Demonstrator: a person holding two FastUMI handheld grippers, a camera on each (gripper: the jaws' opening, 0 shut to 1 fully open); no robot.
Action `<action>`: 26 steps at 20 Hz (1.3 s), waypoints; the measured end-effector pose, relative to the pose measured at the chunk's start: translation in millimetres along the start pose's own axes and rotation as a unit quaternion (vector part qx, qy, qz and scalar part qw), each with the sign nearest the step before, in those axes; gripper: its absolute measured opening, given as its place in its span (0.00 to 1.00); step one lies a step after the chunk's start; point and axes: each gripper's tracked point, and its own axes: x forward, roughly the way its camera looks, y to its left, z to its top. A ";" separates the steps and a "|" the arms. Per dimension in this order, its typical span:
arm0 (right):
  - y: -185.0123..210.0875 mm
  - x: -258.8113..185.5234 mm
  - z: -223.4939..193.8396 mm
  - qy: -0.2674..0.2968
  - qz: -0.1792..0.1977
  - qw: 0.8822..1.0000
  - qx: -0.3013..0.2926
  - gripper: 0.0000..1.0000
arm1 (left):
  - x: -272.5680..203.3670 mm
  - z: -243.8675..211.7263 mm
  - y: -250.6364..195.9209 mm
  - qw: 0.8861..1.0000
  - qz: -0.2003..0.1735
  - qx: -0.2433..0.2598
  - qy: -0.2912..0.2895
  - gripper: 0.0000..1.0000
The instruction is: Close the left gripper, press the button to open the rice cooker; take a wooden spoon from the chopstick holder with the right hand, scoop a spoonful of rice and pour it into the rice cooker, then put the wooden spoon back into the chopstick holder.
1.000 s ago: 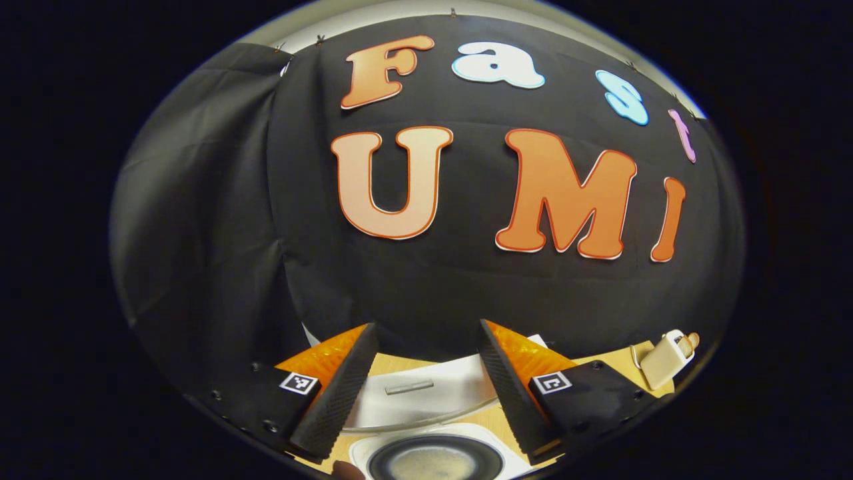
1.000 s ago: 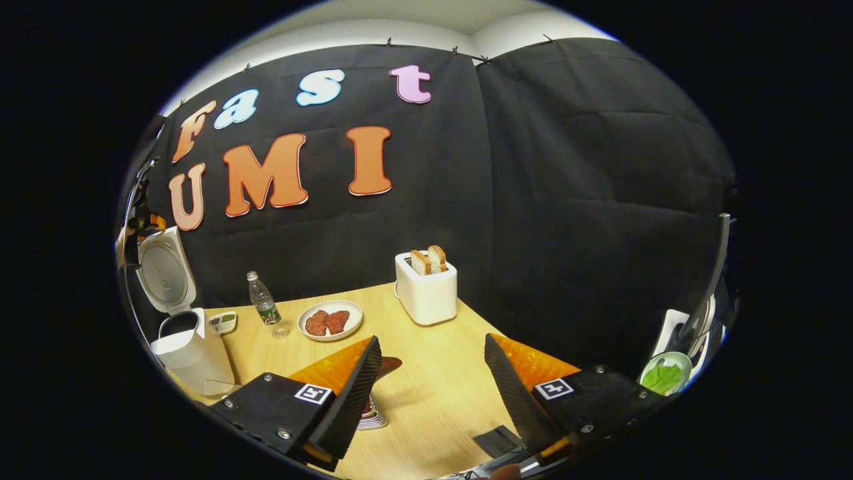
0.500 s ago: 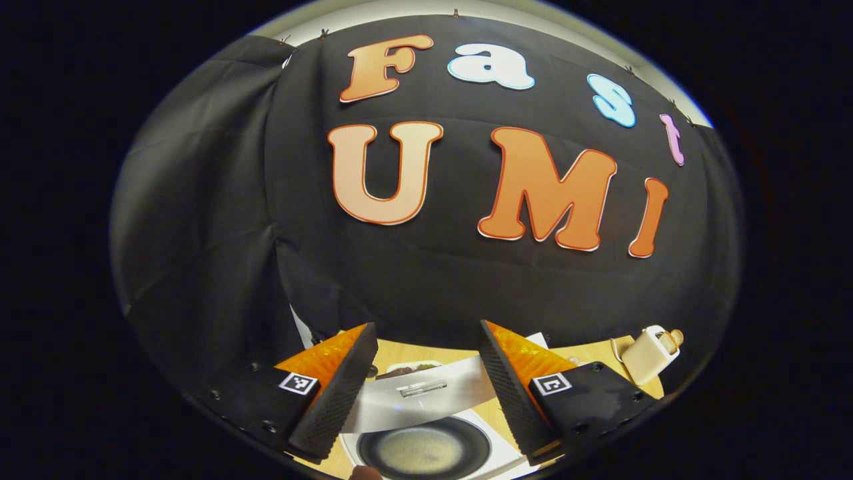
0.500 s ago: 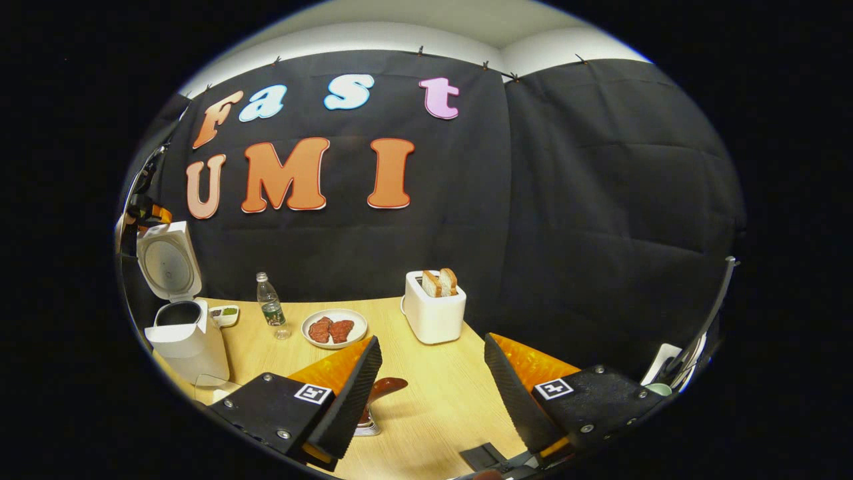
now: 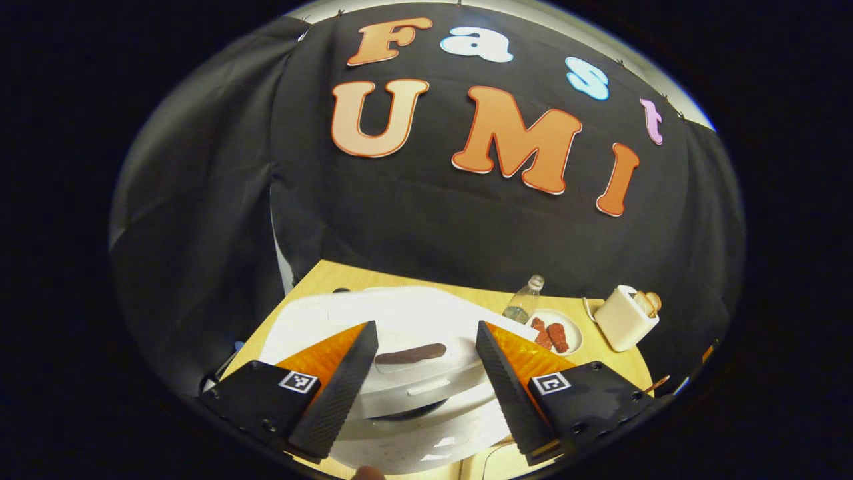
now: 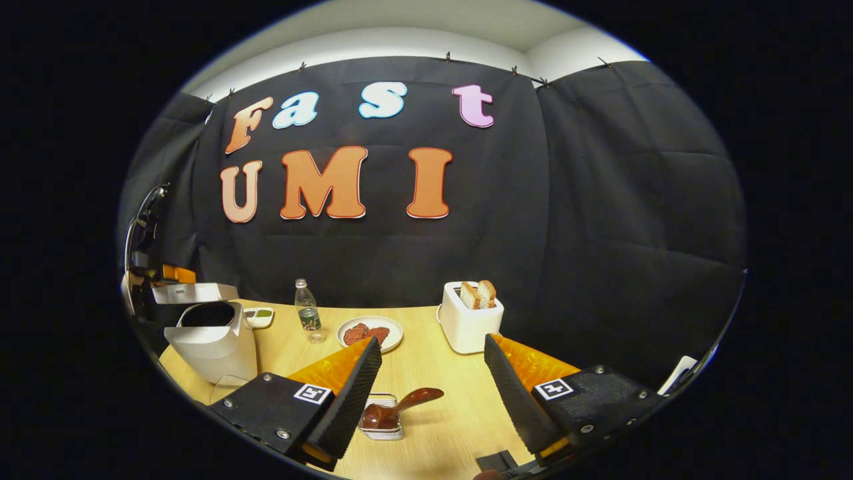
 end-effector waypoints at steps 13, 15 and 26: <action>-16.4 -4.6 -17.3 0.028 0.003 1.000 0.012 0.95 | 21.5 -70.7 11.5 0.996 0.074 0.044 -0.005 1.00; -12.6 -4.6 -21.2 0.033 0.008 0.999 0.014 0.95 | 24.1 -65.4 10.4 0.996 0.073 0.047 -0.010 1.00; 0.0 -4.9 14.5 0.000 0.020 1.000 0.016 0.95 | -49.0 15.6 11.0 0.998 0.028 0.026 -0.056 0.99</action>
